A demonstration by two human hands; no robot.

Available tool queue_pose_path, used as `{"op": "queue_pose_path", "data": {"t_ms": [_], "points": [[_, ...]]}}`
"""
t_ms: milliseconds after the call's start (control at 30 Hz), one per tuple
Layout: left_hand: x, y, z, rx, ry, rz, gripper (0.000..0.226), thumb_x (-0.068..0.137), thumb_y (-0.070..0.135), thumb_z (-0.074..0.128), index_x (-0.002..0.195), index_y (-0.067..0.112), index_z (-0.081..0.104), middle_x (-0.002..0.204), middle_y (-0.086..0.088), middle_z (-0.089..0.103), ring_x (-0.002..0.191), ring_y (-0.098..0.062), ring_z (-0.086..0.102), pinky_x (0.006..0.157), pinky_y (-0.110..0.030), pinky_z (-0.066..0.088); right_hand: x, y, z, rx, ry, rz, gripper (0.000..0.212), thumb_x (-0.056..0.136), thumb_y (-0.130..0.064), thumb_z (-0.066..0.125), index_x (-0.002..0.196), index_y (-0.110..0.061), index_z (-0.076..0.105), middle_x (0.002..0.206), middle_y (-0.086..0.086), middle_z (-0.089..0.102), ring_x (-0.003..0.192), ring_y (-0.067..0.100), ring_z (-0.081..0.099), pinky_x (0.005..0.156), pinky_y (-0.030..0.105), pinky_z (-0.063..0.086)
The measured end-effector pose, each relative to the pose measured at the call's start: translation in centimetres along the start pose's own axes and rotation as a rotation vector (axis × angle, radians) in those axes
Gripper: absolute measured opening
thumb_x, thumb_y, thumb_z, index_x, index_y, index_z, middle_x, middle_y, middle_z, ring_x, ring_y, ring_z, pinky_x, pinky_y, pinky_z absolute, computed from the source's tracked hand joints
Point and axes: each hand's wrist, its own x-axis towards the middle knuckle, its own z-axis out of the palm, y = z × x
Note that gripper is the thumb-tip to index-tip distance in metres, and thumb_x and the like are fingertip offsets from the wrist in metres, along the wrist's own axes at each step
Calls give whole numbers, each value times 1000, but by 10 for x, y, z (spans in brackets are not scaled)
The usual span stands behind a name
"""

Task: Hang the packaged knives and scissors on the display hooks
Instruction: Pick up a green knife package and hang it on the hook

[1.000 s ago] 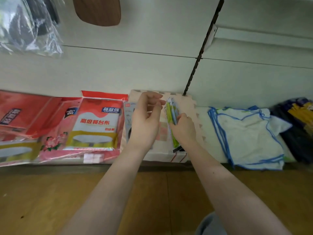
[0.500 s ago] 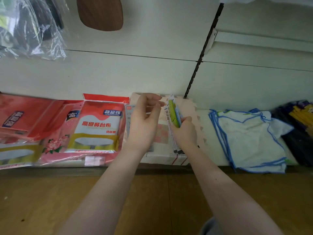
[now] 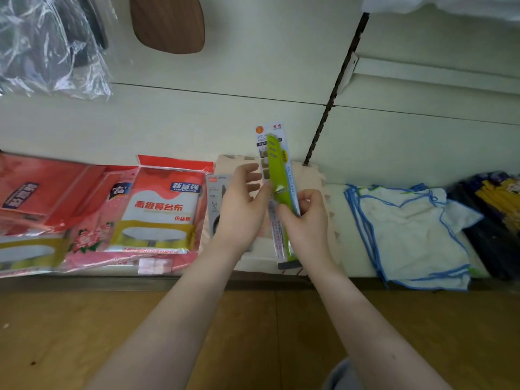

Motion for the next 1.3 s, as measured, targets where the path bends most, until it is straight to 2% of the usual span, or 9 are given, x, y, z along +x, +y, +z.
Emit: {"op": "queue_pose_path", "data": {"t_ms": [267, 367, 467, 600, 700, 767, 933, 1200, 1300], "points": [[1, 6, 1, -105, 30, -35, 35, 90, 6, 52, 122, 15, 41, 105, -4, 57, 81, -9, 60, 64, -13, 52, -16, -7, -1, 57, -103, -68, 20, 83, -26, 63, 84, -30, 44, 85, 0, 65, 77, 14, 66, 69, 32, 56], [-1, 7, 3, -60, -35, -8, 35, 91, 6, 51, 122, 19, 39, 102, -2, 58, 82, -11, 64, 72, -28, 58, -9, -10, -5, 79, -107, -77, 18, 88, -37, 56, 98, -23, 50, 94, -2, 64, 84, 9, 65, 71, 20, 53], [-7, 7, 6, 11, -117, 100, 36, 91, 2, 50, 122, 18, 40, 95, 18, 55, 78, 6, 61, 69, -20, 57, 5, -20, -8, 132, -68, -117, 23, 92, -32, 51, 107, -16, 54, 98, -3, 64, 87, 7, 63, 67, 8, 47], [-11, 10, 8, 36, -137, 153, 41, 89, -1, 50, 126, 16, 41, 95, 14, 55, 80, 1, 60, 67, -19, 55, 19, -39, -8, 202, -48, -171, 5, 93, -19, 51, 94, -20, 55, 88, -6, 63, 83, 8, 60, 71, 16, 46], [-16, 16, 6, -8, -108, 135, 36, 89, 9, 55, 122, 18, 44, 96, 5, 61, 83, -9, 62, 70, -25, 55, 18, -51, -11, 216, -70, -216, 8, 94, -15, 49, 92, -21, 53, 88, -5, 62, 83, 9, 60, 74, 19, 48], [-21, 25, 1, -47, -95, 134, 35, 88, 15, 58, 120, 21, 45, 97, 6, 61, 86, -7, 61, 71, -19, 52, 17, -61, -14, 241, -55, -249, 12, 94, -14, 48, 89, -23, 52, 84, -5, 60, 77, 6, 57, 70, 16, 46], [-20, 65, -7, -98, -61, 213, 33, 88, 15, 58, 119, 20, 46, 99, 3, 59, 85, -3, 60, 70, -11, 50, 16, -100, -26, 309, -3, -320, 9, 90, -22, 49, 84, -29, 51, 82, 3, 56, 76, 17, 53, 71, 34, 44], [-9, 162, -8, -125, -73, 508, 28, 82, 19, 57, 103, 35, 48, 84, 27, 61, 77, 2, 58, 70, -17, 50, 21, -178, -50, 354, 22, -585, 5, 89, -24, 50, 87, -26, 53, 82, -5, 61, 77, 8, 59, 74, 30, 50], [-8, 192, -10, -145, -73, 587, 29, 79, 21, 56, 102, 35, 46, 81, 34, 57, 75, 4, 56, 68, -14, 48, 22, -202, -58, 365, 15, -660, 12, 94, -18, 49, 86, -27, 51, 79, -9, 60, 74, 1, 58, 70, 17, 46]]}}
